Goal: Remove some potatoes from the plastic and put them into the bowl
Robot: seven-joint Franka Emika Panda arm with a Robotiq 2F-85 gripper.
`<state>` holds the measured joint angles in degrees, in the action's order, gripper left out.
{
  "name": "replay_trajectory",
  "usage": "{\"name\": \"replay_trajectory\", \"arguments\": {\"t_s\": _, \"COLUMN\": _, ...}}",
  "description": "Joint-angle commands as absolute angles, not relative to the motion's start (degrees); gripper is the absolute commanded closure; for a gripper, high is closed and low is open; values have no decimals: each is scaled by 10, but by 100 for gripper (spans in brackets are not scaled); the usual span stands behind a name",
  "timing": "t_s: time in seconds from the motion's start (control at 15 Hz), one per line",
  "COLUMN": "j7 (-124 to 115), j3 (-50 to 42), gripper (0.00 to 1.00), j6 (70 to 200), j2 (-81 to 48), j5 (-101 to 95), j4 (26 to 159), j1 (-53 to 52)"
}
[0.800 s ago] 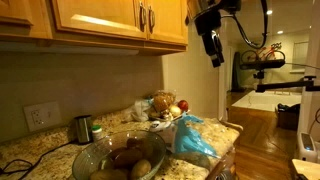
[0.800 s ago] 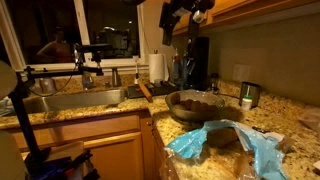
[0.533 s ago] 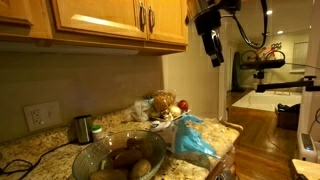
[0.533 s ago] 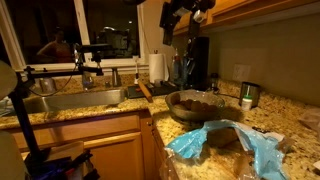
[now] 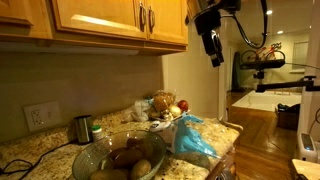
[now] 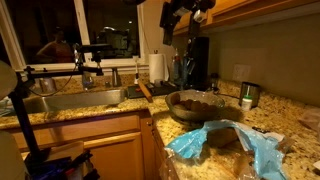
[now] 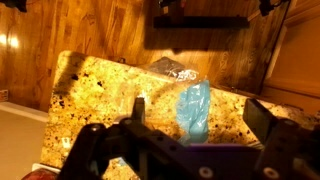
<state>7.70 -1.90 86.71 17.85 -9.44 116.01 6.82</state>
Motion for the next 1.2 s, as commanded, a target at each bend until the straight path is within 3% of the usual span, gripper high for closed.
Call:
{"name": "replay_trajectory", "arguments": {"t_s": 0.0, "j7": 74, "j3": -30, "gripper": 0, "j6": 866, "j2": 178, "j5": -97, "j4": 1159, "j1": 55}}
{"name": "replay_trajectory", "arguments": {"t_s": 1.13, "j7": 81, "j3": -67, "gripper": 0, "j6": 1043, "j2": 105, "j5": -112, "j4": 1212, "j1": 73}}
